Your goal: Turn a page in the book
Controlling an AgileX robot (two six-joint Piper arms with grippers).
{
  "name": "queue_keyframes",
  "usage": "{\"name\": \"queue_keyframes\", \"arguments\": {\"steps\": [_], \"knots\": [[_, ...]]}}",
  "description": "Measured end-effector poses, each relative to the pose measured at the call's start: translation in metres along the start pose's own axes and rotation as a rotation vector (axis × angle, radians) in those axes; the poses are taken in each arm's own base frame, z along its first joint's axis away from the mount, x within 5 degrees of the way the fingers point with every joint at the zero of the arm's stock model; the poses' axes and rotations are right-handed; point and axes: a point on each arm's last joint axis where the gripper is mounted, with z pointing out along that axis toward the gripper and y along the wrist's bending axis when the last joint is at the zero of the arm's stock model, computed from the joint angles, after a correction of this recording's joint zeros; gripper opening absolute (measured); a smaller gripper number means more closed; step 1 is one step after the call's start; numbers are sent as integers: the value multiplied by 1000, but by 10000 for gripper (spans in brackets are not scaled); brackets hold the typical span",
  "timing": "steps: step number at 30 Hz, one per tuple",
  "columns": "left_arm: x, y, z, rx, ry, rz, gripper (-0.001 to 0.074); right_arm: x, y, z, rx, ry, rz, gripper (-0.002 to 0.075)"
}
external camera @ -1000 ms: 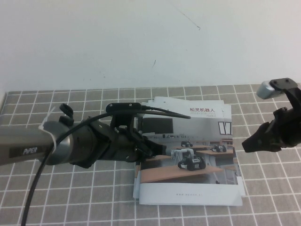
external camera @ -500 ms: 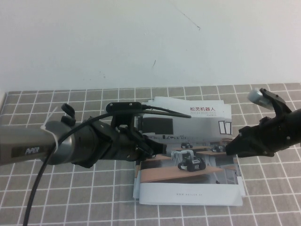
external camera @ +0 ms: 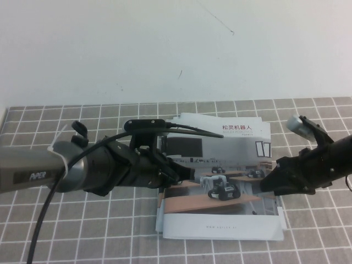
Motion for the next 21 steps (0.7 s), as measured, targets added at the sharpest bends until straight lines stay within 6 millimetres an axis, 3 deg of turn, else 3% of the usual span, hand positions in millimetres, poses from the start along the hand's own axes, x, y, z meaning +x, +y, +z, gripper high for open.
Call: {"name": "queue_keyframes", "arguments": {"steps": [13,21], "knots": [[0,1,0,-7,-4,5,-3,-4,8,-1,-109,-42,-6,343],[0,1,1,-10,-7,-3,-3,-7,26,-18,-132,-84,-42,343]]}}
